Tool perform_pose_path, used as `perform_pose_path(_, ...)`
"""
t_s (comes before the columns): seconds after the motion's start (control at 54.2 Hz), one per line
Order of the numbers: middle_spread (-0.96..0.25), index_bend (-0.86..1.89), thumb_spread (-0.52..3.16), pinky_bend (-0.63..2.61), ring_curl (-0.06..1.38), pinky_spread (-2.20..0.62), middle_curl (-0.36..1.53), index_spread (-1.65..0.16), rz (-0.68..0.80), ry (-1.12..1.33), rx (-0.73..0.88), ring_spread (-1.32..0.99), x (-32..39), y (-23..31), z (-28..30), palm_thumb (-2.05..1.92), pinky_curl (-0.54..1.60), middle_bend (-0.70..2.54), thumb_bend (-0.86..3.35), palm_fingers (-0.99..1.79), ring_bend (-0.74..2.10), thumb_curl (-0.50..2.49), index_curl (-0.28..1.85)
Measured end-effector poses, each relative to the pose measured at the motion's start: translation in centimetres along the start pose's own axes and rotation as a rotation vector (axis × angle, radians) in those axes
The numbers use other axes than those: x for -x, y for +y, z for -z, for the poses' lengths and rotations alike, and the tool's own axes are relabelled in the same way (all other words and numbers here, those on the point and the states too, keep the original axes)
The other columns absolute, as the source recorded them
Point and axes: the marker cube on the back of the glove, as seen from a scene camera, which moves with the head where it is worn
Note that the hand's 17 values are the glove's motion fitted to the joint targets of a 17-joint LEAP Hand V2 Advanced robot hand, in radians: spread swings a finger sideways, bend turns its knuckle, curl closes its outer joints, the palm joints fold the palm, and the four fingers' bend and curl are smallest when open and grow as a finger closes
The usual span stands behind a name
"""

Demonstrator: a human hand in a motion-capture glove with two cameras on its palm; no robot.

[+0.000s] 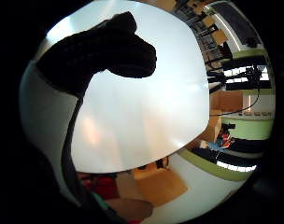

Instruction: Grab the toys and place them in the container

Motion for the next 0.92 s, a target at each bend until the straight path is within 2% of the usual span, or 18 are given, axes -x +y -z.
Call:
perform_pose_path(0.462,-0.08,0.43,1.21,0.97,0.27,0.05,0.28,-0.43,-0.04,-0.065,-0.029,-0.01,2.2,-0.6,-2.1,0.0,0.32,0.17,-0.02,0.0,0.19,0.35,0.53)
perform_pose_path(0.923,-0.08,0.46,1.21,0.97,0.27,0.06,0.29,-0.43,-0.072,-0.122,-0.008,-0.01,0.1,-0.5,-2.6,0.0,0.33,0.17,-0.02,0.0,0.19,0.34,0.51)
